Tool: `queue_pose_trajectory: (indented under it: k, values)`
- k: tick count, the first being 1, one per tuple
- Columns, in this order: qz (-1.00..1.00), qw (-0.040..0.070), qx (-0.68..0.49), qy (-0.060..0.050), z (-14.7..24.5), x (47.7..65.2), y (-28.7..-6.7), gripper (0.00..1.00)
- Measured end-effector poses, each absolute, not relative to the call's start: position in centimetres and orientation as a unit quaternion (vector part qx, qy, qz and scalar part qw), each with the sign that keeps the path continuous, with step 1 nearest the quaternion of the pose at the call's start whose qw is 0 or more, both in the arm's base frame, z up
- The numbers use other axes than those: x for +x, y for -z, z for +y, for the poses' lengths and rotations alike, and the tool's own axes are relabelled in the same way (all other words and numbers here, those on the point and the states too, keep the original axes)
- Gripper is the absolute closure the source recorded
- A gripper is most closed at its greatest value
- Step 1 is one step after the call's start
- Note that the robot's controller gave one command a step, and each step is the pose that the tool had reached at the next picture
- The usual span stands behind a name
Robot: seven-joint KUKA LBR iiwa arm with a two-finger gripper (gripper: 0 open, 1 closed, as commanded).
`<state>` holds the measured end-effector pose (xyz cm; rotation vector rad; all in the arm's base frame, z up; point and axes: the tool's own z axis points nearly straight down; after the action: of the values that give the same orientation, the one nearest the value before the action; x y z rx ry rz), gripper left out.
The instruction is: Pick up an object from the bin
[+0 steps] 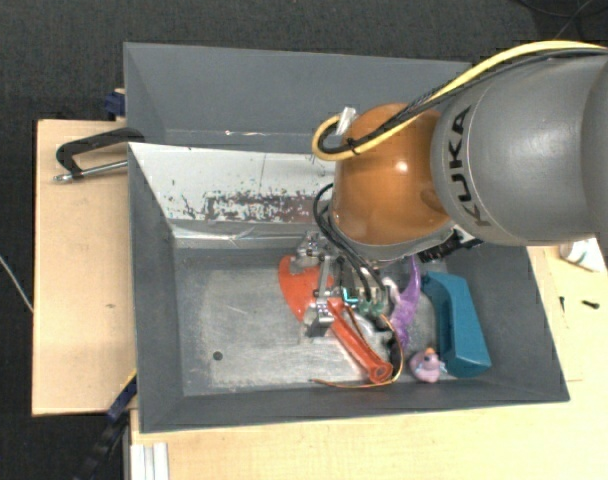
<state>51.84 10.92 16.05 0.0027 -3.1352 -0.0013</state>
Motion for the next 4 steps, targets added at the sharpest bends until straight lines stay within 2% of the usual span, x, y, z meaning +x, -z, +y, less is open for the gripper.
queue_pose_trajectory:
  k: [1, 2, 3, 4]
  values:
    - [-1.0, 0.0, 0.0, 0.001, 10.9, 52.0, -16.4, 0.0]
    - [-0.999, -0.003, -0.044, 0.001, 6.6, 54.3, -8.9, 0.0]
    - [-0.998, -0.006, -0.068, 0.002, 3.7, 55.9, -7.4, 0.0]
    - [-0.995, -0.005, -0.098, 0.001, 6.4, 54.9, -7.3, 0.0]
